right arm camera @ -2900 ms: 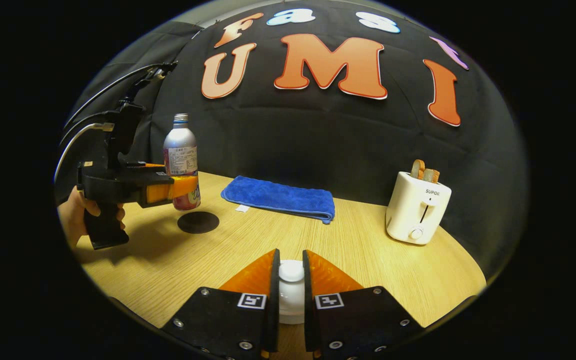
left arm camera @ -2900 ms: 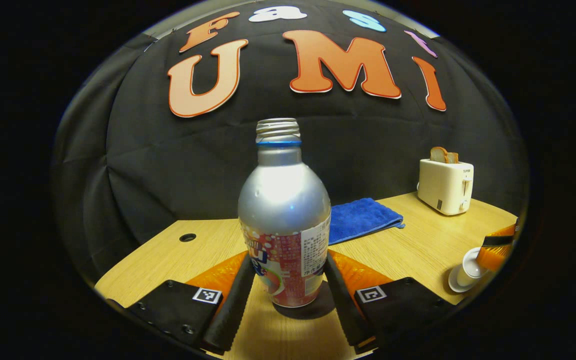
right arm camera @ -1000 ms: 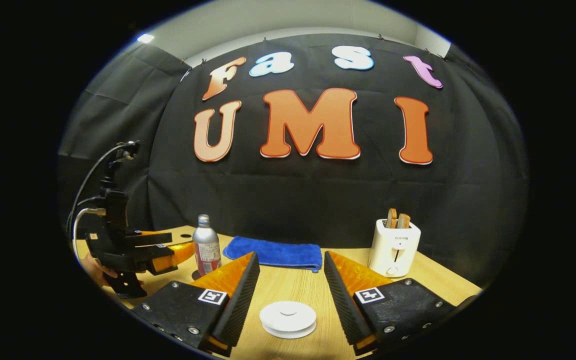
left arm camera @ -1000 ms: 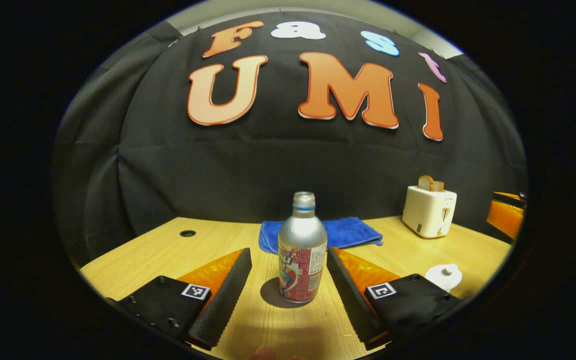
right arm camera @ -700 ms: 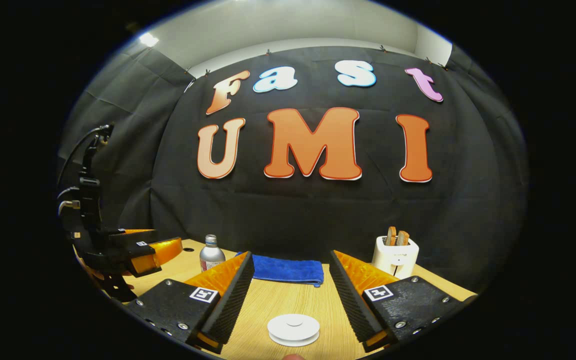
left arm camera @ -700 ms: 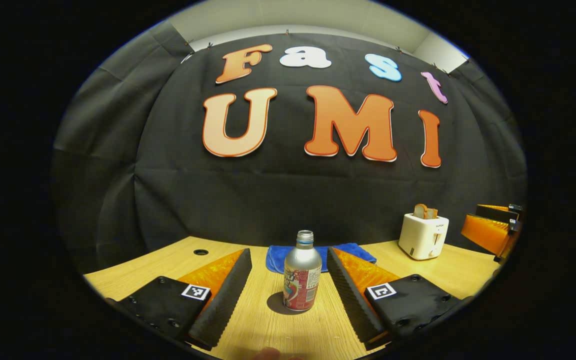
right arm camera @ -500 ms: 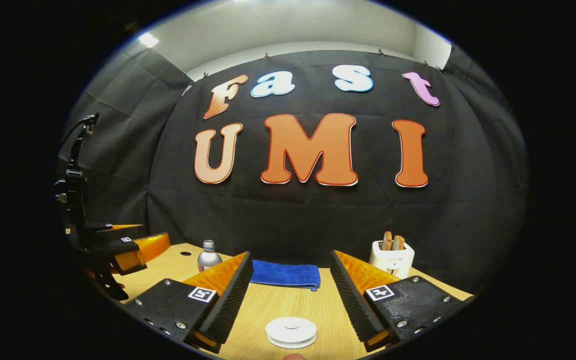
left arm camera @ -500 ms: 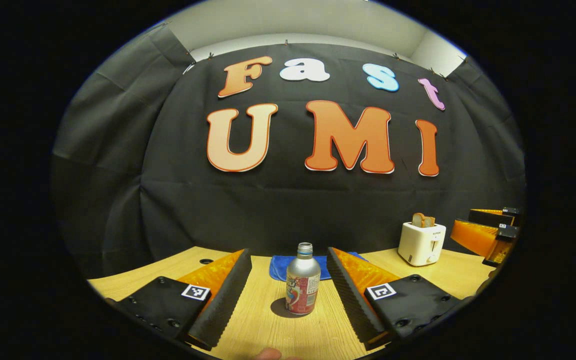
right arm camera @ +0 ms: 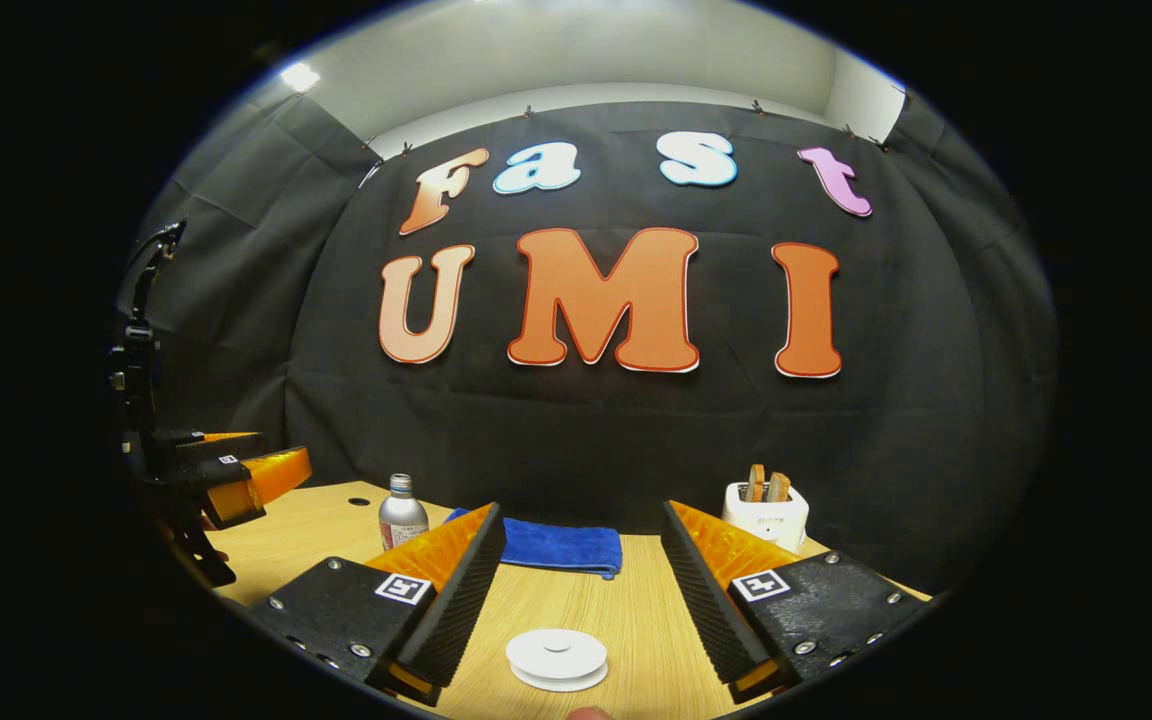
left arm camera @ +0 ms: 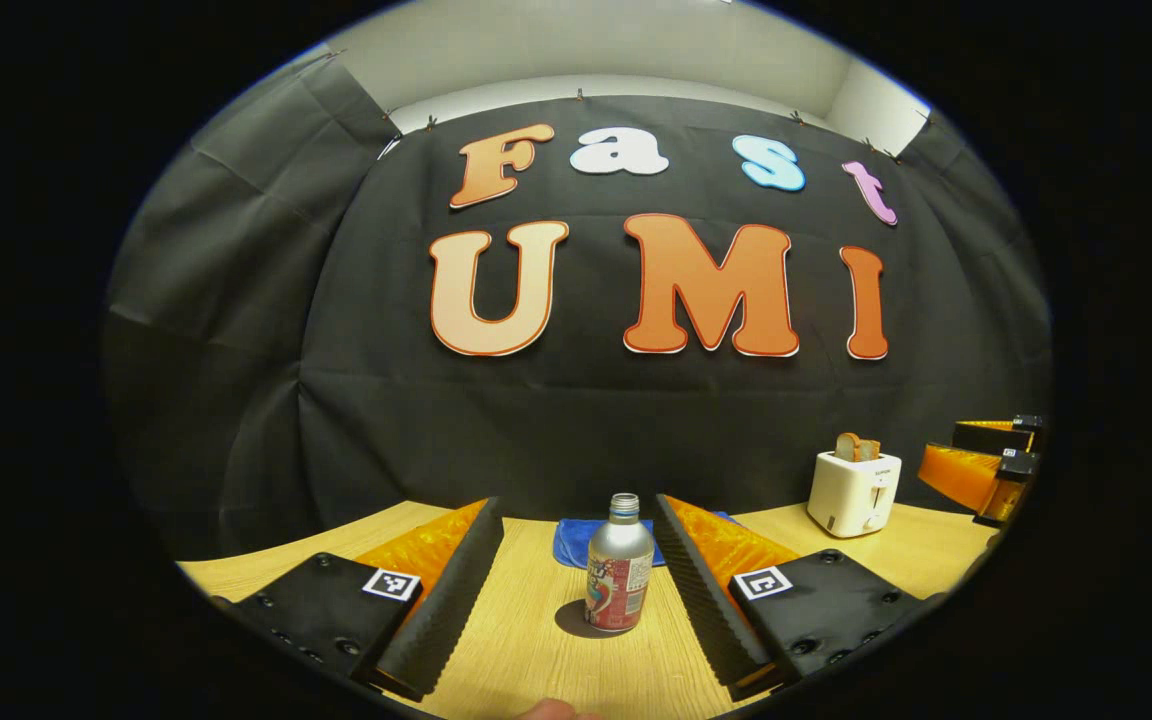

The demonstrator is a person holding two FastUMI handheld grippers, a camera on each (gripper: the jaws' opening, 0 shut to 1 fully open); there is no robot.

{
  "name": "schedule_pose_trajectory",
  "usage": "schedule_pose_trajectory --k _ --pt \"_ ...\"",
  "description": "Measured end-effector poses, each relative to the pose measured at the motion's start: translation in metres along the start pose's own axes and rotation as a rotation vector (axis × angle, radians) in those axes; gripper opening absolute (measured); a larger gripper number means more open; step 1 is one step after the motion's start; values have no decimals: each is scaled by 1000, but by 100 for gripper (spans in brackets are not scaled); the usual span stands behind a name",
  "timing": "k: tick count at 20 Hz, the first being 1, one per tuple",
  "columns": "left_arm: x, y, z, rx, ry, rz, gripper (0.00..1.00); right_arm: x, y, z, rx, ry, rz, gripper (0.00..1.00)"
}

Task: Open the teacup lid with one hand, grasp the water bottle and pour water into the teacup with the other hand; after pouring, place the water bottle on the coaster and then close the teacup lid.

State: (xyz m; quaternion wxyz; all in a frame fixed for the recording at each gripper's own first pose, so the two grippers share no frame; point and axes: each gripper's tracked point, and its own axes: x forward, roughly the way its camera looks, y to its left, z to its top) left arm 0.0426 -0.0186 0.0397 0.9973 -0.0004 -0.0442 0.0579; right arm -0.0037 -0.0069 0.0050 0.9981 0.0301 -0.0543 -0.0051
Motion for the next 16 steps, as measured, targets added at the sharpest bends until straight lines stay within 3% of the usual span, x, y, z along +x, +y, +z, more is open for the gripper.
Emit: schedule_pose_trajectory --k 5,16 --pt "2 12 -10 -4 29 33 98 -1 0 -8 0 17 -3 94" --pt "0 5 -6 10 12 9 98 -1 2 -7 10 17 1 94"
